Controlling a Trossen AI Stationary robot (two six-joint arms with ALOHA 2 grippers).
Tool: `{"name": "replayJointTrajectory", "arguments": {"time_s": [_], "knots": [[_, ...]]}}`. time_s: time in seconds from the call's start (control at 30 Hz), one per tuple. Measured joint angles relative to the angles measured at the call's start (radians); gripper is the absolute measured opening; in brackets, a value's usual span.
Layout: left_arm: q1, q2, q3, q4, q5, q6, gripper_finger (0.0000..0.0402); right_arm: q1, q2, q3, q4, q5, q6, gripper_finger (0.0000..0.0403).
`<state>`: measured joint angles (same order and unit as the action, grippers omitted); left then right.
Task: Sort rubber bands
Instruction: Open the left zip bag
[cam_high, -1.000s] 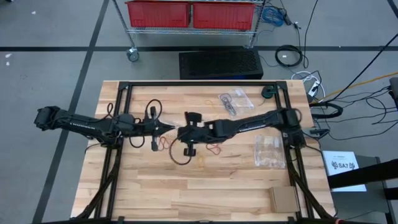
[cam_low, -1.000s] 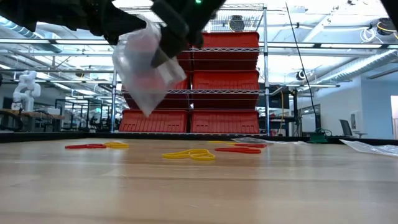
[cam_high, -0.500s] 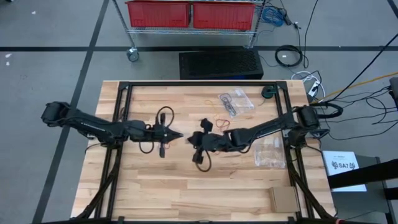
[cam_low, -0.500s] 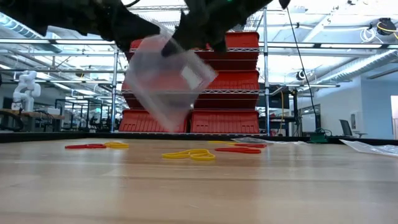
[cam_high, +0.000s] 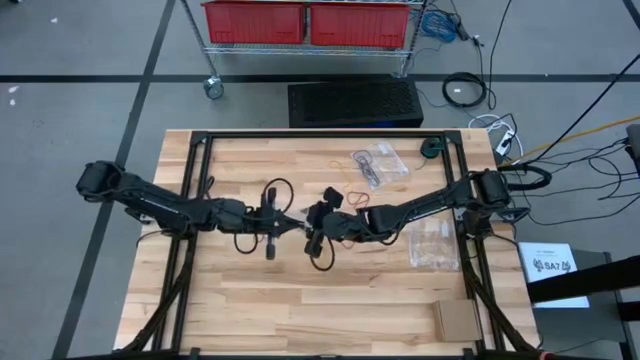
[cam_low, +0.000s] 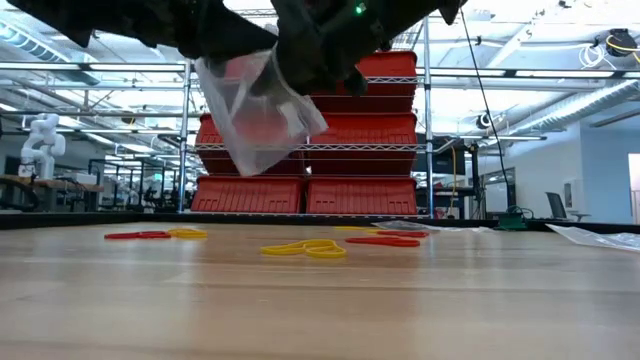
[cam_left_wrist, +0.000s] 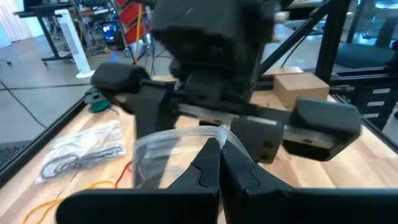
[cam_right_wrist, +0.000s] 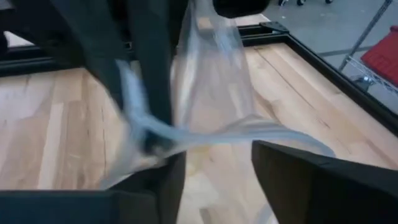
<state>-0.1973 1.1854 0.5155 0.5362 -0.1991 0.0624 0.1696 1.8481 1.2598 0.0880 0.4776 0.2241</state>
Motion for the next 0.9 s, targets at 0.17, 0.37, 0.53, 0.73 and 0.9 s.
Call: {"name": "replayJointTrajectory", "arguments": {"time_s": [0.17, 0.37, 0.53, 0.73, 0.9], "knots": [[-0.027, 0.000, 0.010, 0.005, -0.016, 0.006, 0.0000, 0.011, -0.006, 0.000, 0.011, -0.007, -0.040, 0.0217], [-0.043, -0.010, 0.011, 0.025, -0.046, 0.006, 0.0000, 0.054, -0.060, 0.000, -0.010, -0.004, -0.100, 0.0195], [-0.047, -0.011, 0.011, 0.044, -0.052, 0.006, 0.0000, 0.072, -0.059, 0.001, 0.013, -0.013, -0.115, 0.0141], [-0.049, -0.011, 0.011, 0.061, -0.073, 0.006, 0.0000, 0.048, -0.012, 0.001, 0.050, -0.011, -0.071, 0.0022], [-0.055, -0.011, 0.010, 0.075, -0.093, 0.006, 0.0000, 0.048, -0.006, 0.001, 0.151, -0.005, -0.108, 0.0005]]}}
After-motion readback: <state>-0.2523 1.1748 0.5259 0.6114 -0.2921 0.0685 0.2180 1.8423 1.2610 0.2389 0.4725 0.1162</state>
